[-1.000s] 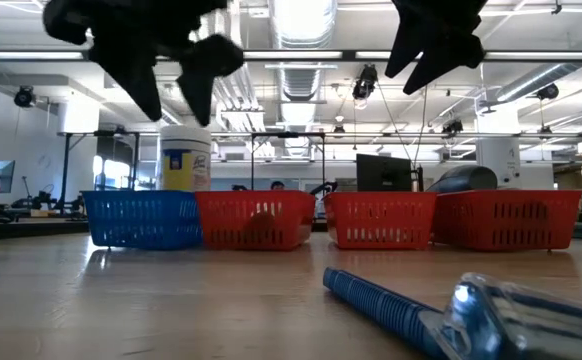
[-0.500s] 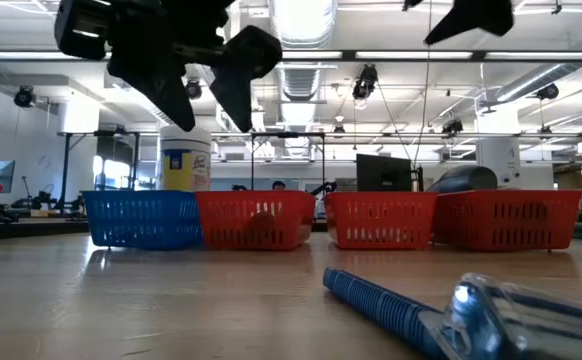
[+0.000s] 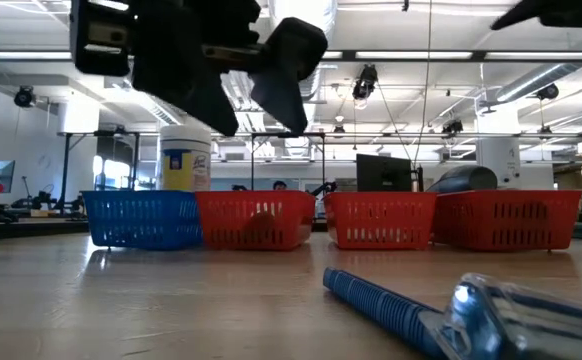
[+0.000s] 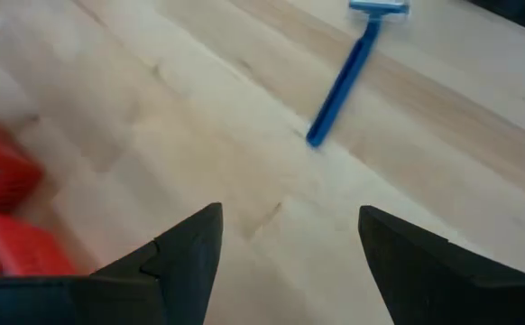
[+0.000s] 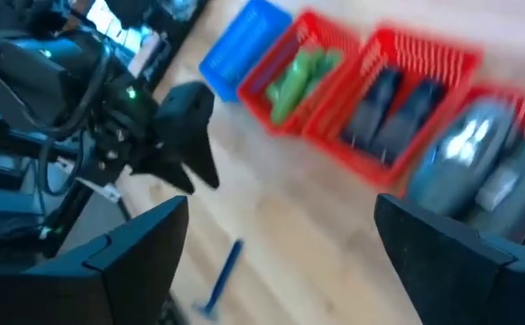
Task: Pick & Place Travel size toiletries
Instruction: Put the blue razor into the blue basket
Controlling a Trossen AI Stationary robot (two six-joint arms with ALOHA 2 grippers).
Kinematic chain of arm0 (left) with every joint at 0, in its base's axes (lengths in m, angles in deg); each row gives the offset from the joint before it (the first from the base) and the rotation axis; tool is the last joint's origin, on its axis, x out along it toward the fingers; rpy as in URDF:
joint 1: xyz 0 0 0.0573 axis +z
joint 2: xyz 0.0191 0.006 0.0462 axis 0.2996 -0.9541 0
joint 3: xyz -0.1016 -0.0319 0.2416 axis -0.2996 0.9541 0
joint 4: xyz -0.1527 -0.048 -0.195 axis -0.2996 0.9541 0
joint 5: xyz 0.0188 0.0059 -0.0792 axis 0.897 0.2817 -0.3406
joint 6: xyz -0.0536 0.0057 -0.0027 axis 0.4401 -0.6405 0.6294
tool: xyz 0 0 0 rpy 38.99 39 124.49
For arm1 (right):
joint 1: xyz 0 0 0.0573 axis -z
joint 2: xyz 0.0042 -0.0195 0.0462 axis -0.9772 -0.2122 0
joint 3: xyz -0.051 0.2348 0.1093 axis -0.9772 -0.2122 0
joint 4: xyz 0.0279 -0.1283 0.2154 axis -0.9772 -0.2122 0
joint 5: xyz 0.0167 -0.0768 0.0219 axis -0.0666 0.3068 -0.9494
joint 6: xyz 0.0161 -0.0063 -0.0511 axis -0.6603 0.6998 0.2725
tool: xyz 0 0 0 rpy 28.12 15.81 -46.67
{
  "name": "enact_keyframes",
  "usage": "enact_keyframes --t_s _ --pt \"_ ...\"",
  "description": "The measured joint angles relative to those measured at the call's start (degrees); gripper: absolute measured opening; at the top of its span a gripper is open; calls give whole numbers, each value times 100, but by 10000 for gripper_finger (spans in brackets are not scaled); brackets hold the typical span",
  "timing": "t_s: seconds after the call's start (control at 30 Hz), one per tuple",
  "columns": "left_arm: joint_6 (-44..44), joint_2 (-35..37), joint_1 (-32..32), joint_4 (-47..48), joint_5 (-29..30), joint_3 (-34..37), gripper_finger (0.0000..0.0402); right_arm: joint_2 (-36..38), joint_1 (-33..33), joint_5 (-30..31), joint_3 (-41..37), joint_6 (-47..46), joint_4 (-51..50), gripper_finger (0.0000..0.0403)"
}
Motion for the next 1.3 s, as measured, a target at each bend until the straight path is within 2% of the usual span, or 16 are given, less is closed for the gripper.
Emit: enact_keyframes --t_s 0.1,0.2,0.27,0.37,0.43,0.53,0.73,0.97,1.17,1.3 --pt "154 -123 -139 -32 25 0 263 -106 -369 -13 -209 -667 191 358" --pt "867 -116 -311 52 110 0 263 -265 -701 -15 -418 -1078 754 359" --pt "1238 -93 -456 -130 132 0 263 -403 -898 -13 -559 -963 1347 355" --pt "1042 -117 -780 -663 285 0 263 -618 -1110 -19 -659 -478 1990 348" --pt "841 -248 -967 -1262 362 -7 263 -689 -1233 -18 -659 -486 2060 341" --pt "958 -658 -1069 -1594 353 -170 263 -725 -1425 -7 -640 -680 2059 332" --pt "962 -1696 -997 -1045 460 -1184 263 -691 -1814 159 -602 -753 2074 326" --pt "762 -2414 -981 551 168 -2530 263 -697 -2055 304 -600 -813 2097 345" --pt "660 -2638 -903 821 25 -2718 256 -704 -2107 442 -600 -693 2098 359" --pt "682 -2711 -800 890 25 -2719 225 -703 -2107 446 -600 -649 2090 359"
